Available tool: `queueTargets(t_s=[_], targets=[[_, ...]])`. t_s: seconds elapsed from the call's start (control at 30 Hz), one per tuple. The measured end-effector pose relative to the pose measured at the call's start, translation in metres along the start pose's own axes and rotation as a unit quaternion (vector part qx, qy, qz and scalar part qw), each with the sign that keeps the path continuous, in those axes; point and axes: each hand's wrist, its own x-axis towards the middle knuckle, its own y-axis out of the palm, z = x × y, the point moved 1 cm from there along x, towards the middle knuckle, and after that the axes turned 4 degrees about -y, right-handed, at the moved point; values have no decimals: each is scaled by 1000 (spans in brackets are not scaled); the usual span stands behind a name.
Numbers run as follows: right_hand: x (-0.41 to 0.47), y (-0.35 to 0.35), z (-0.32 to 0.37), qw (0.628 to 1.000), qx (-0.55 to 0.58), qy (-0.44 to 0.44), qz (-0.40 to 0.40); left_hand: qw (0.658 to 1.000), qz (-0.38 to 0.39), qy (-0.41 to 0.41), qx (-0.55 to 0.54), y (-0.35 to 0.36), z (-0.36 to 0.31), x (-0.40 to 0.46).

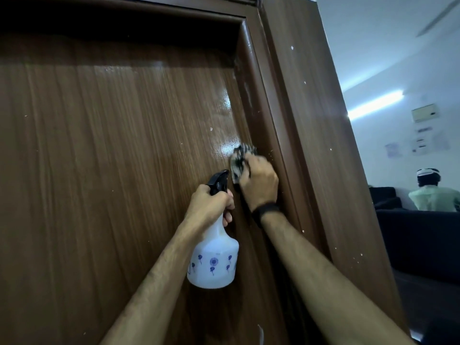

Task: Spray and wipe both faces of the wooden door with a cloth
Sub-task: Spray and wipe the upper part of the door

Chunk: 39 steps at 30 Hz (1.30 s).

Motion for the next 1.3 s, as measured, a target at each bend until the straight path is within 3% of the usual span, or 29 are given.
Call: queueTargets(t_s=[0.17,0.43,0.7,0.83,1.17,1.3], targets=[[90,23,17,999,-17,-31,21,999,-34,29,0,-13,-33,25],[38,22,0,998,-27,-61,-5,997,-53,59,-9,-27,-68,50],[174,46,33,993,-47,-105,-4,996,-43,54,-64,-34,-117,77],[198,59,35,990,-62,-124,-30,995,-41,54,-76,-38,-130,85],[160,64,15,997,11,-66,-40,994,-82,59,-39,-53,-138,81],[197,72,58,996,81,-22,6,989,-127,70,-31,-88,-149,70]])
